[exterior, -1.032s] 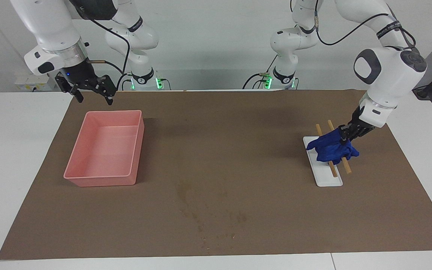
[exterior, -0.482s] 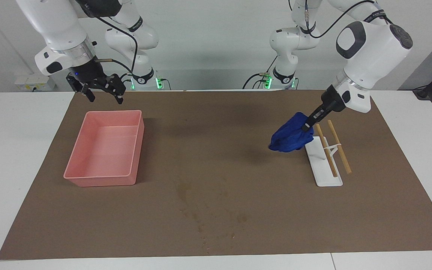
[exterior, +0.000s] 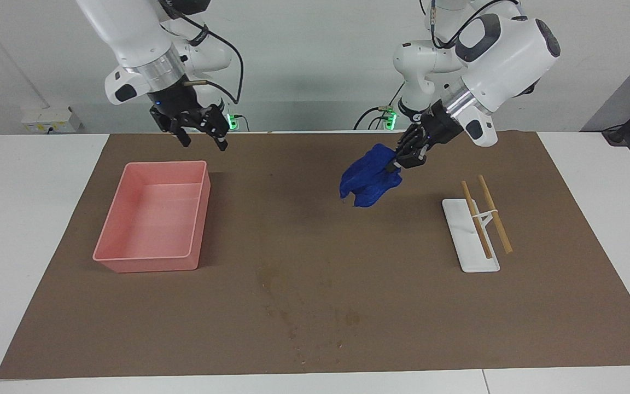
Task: Wipe water with towel using both arms
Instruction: 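Carry the cloth toward center while the right gripper reaches toward it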
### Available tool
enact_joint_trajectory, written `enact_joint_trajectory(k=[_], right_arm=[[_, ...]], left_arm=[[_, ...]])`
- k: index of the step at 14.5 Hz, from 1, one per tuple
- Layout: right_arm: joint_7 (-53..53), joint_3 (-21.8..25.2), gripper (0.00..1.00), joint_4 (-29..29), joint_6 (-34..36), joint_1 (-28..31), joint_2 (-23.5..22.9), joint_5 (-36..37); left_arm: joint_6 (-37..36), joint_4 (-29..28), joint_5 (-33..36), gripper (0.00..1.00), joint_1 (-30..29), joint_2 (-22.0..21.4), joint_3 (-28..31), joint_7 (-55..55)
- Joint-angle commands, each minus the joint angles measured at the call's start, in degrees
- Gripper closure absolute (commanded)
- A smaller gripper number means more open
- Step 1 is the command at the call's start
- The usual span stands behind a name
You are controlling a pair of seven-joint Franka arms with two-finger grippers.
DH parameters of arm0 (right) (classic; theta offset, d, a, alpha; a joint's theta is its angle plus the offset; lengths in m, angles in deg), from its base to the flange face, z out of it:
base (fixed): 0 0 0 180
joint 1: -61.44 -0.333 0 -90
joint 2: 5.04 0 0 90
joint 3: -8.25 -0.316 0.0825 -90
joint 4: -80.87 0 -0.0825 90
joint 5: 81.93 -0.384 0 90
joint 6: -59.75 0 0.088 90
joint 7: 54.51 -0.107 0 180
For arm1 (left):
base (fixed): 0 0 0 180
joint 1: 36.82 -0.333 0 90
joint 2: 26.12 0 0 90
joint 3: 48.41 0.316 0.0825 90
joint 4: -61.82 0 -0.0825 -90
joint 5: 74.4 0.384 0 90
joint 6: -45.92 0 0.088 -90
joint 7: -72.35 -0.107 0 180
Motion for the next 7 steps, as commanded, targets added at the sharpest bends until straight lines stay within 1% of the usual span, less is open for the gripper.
enact_joint_trajectory(k=[1,4,7], right_arm=[[-10.9,0.0,0.00,-3.2,-5.1,-2.9,1.5,-4.7],[-25.1,-0.1,0.00,-4.0,-10.8,-6.2,1.1,-8.5],[-34.9,0.0,0.00,-6.1,-17.6,-11.1,0.1,-10.2]], left_arm=[[5.6,-2.2,-5.3,1.00,1.1,-0.8,-0.2,8.8],[10.1,-3.3,-7.5,1.00,3.1,-1.2,-0.3,12.9],[13.3,-3.4,-8.5,1.00,5.5,-1.4,-0.3,16.0]])
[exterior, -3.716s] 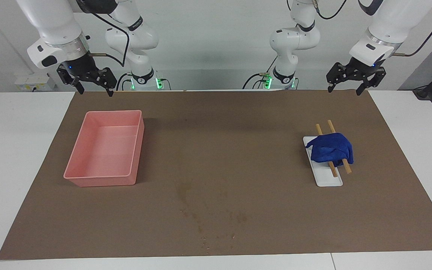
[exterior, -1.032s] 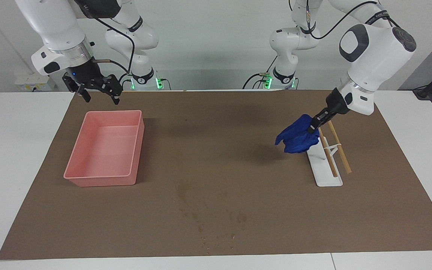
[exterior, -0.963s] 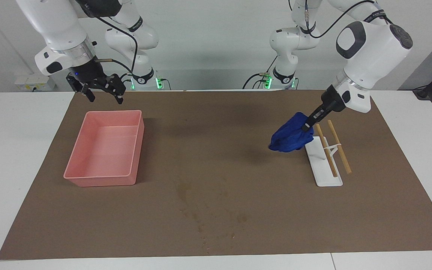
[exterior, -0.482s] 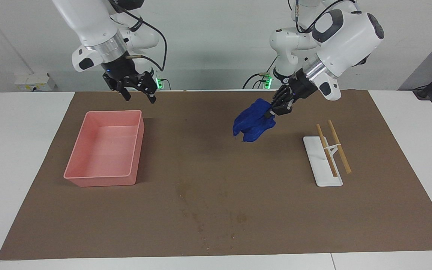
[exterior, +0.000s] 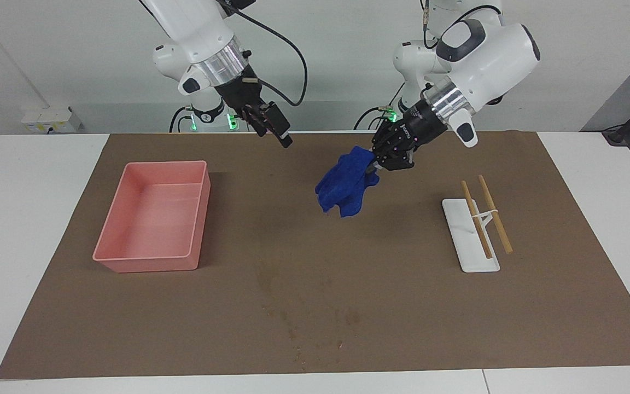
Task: Wipe water with towel using both arms
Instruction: 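Carry the cloth toward center while the right gripper reaches toward it, then grasp the blue cloth with the right gripper beside the left gripper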
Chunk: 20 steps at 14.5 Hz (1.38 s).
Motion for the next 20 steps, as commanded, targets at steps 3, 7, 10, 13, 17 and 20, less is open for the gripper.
enact_joint_trajectory(k=[3,7,10,13,17,20], right_arm=[[-9.5,0.1,0.00,-2.4,-10.1,-5.0,-2.5,-4.0],[-10.1,0.2,0.00,-2.4,-16.2,-5.8,-5.5,-6.8],[-13.5,0.1,0.00,-1.9,-22.3,-5.7,-8.3,-7.2],[-14.6,0.2,0.00,-1.3,-25.6,-5.1,-9.4,-11.2],[-14.6,0.2,0.00,-1.1,-27.4,-5.7,-11.5,-11.8],[-14.6,0.1,0.39,-1.6,-25.7,-5.8,-11.4,-11.6]], left_arm=[[3.0,-1.3,-1.6,1.00,2.2,-2.3,0.3,3.6],[2.8,-2.8,-2.2,1.00,2.8,-3.5,0.3,4.6],[2.2,-3.2,-2.3,1.00,3.5,-3.9,0.2,4.8],[3.0,-4.2,-2.3,1.00,4.9,-4.5,0.3,4.6],[6.3,-4.7,-3.4,1.00,5.1,-4.5,0.3,4.6],[9.7,-4.8,-3.6,1.00,5.7,-4.3,0.3,4.6]])
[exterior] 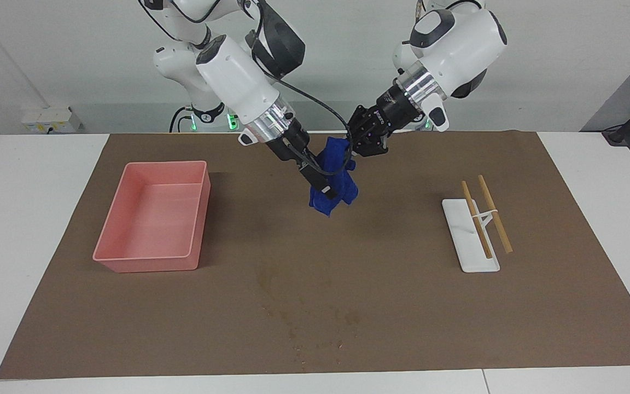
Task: Wipe water with towel using both arms
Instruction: 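Grasp the blue cloth with the right gripper beside the left gripper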
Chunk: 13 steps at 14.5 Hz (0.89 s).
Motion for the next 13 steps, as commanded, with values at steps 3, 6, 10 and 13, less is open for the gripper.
enact_joint_trajectory(k=[3,6,10,13], right_arm=[[-0.7,-0.3,1.00,0.7,2.6,0.1,-0.2,-1.2],[0.2,-0.2,1.00,1.1,3.1,0.9,-0.2,-0.6],[5.6,0.1,1.00,1.1,0.5,1.9,-0.3,0.0],[10.9,0.1,1.00,1.1,-3.7,3.5,-1.4,0.0]], left_arm=[[5.2,-2.5,-1.5,1.00,2.4,-1.6,0.5,0.5],[8.5,-4.0,-1.5,1.00,4.2,-1.9,0.6,0.6],[7.8,-3.7,-1.4,1.00,3.8,-1.8,0.7,0.1],[7.5,-2.9,-0.5,0.00,3.4,-1.7,0.9,0.3]])
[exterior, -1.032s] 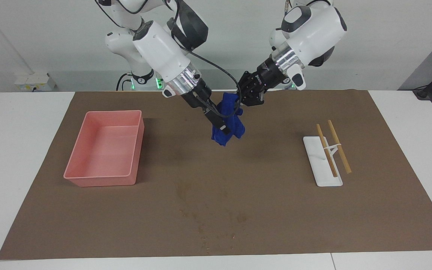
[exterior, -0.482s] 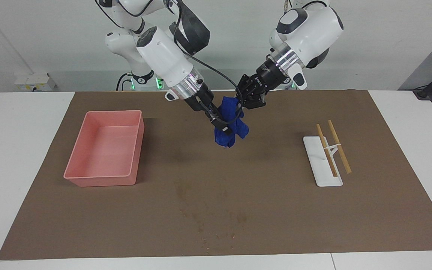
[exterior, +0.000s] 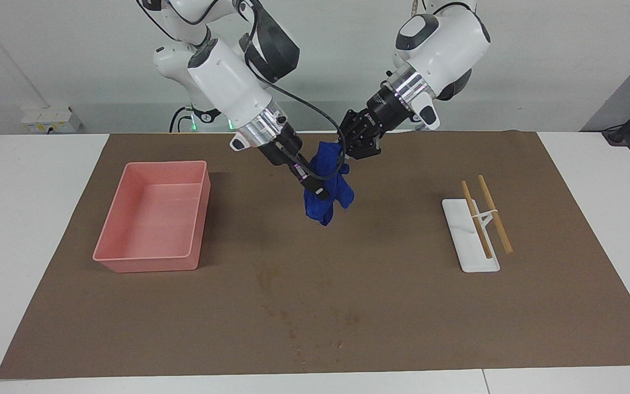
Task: Wipe water with towel using both arms
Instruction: 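Pull the cloth away with the right gripper while the left gripper withdraws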
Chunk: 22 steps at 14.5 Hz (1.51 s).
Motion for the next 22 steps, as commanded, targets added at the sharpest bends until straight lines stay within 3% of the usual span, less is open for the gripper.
enact_joint_trajectory(k=[1,2,5,6,11,14,17,20,22], right_arm=[[6.5,-0.3,1.00,0.8,-4.1,1.9,-2.0,0.0],[8.5,-0.4,1.00,0.9,-6.5,2.0,-2.8,0.0],[14.4,-0.3,1.00,1.8,-12.8,2.0,-6.1,0.1],[17.2,-0.1,1.00,2.0,-14.4,2.0,-7.1,0.0],[35.2,0.1,1.00,6.7,-18.7,6.4,-15.5,0.0],[37.8,0.0,1.00,10.4,-21.7,7.1,-20.3,0.1],[42.3,0.0,1.00,10.4,-26.1,7.1,-23.8,0.1],[44.8,0.0,1.00,7.4,-26.1,7.5,-24.4,-0.2],[44.9,0.0,1.00,4.6,-26.0,7.5,-24.3,-0.2]], left_arm=[[0.2,-0.8,0.4,0.00,0.2,-1.7,0.9,0.1],[0.0,-0.7,3.1,0.00,0.0,-1.8,1.1,-0.8],[-3.9,1.7,22.9,0.00,-1.8,-1.7,1.3,-3.3],[-6.0,2.0,26.3,0.00,-3.3,-1.7,1.3,-5.1],[-15.5,4.6,28.9,0.00,-12.8,-1.2,1.5,-40.5],[-20.3,5.5,39.8,0.00,-13.5,-1.2,1.6,-58.4],[-29.6,6.8,47.9,0.00,-13.6,-1.6,1.8,-78.1],[-40.1,11.1,48.6,0.00,-17.1,-0.8,1.7,-93.4],[-46.1,15.7,48.1,0.00,-15.8,1.0,2.2,-96.5]])
